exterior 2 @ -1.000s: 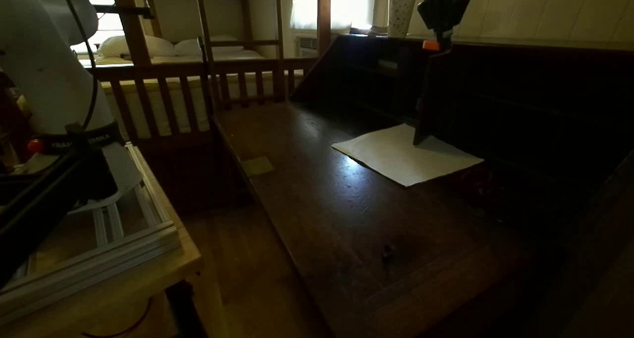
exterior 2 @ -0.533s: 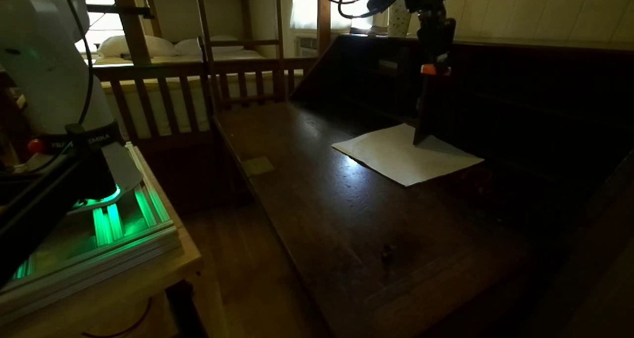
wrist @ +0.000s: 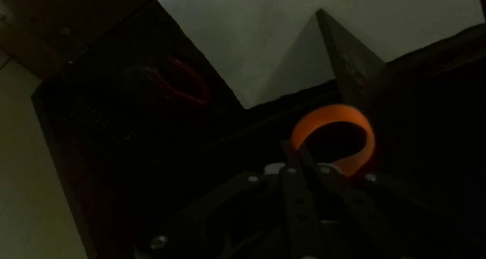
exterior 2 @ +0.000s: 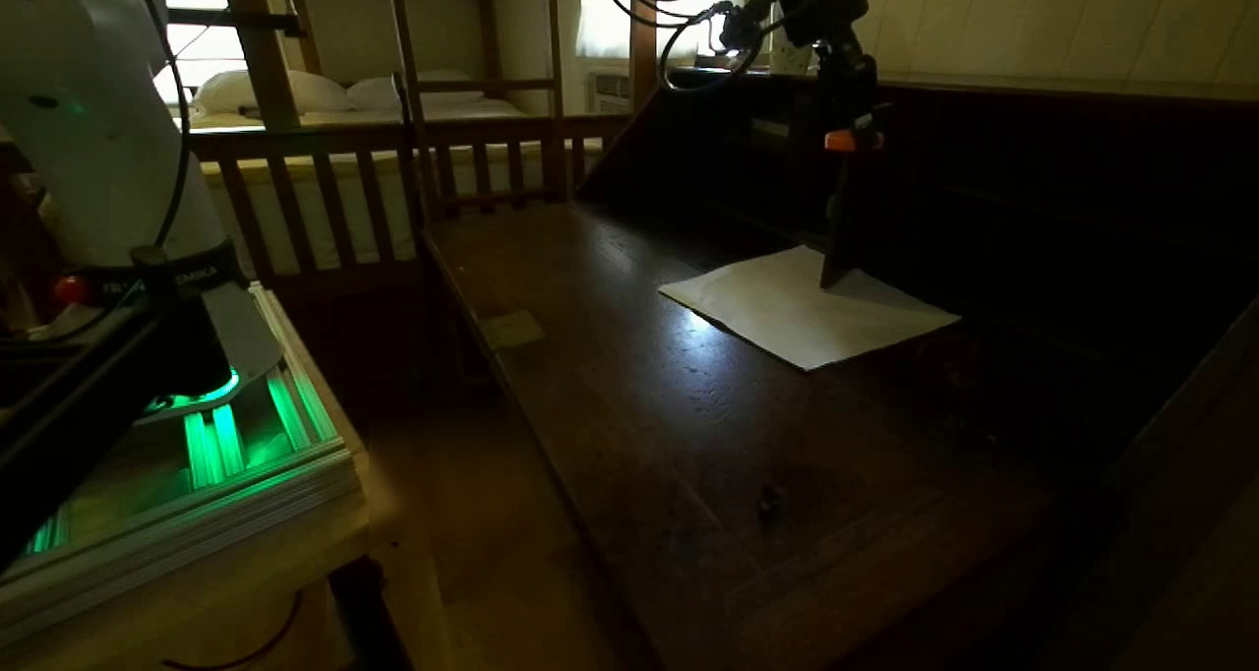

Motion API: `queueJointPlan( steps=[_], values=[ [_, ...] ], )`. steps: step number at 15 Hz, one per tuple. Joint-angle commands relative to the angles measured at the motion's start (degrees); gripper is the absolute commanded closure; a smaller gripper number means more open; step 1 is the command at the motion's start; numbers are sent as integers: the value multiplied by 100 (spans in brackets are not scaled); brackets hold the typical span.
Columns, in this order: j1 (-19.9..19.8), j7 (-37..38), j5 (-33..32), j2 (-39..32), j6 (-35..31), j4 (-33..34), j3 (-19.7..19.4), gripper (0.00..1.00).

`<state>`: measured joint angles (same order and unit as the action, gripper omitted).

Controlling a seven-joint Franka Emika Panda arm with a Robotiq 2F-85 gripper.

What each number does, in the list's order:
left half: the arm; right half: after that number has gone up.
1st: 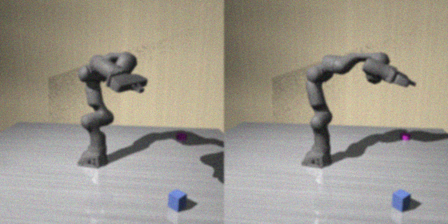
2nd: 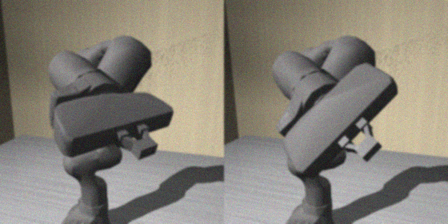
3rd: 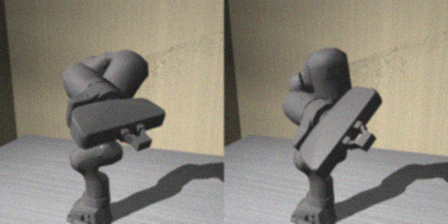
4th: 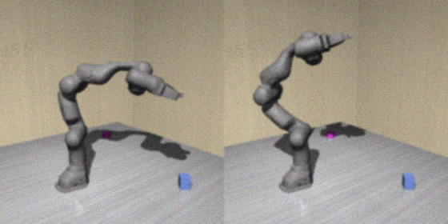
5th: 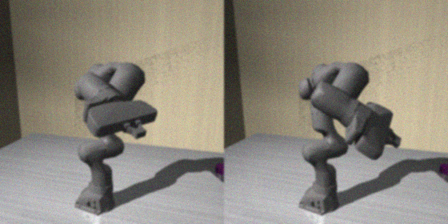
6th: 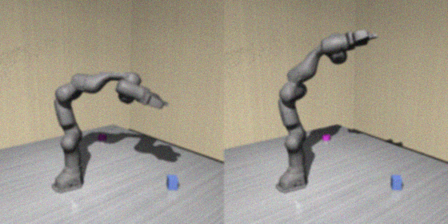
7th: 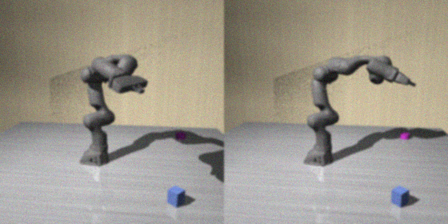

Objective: Move the orange object to the open cabinet on the desk

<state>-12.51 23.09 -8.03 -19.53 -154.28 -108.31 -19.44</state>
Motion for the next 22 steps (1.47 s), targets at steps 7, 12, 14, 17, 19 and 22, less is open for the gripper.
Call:
queueJointPlan(
  steps=[7,12,14,17,19,22],
  values=[
    [246,313,375,-158,-1393,-345,-311,100],
    [92,25,1325,-228,-1622,-298,276,100],
    [14,-135,1628,-166,-1602,-305,508,100],
    [-429,-621,2229,1,-1332,-309,1281,100],
    [-683,-930,2612,18,-1219,-266,1720,100],
    [-945,-1096,3011,13,-939,-202,2088,100]
  ],
)
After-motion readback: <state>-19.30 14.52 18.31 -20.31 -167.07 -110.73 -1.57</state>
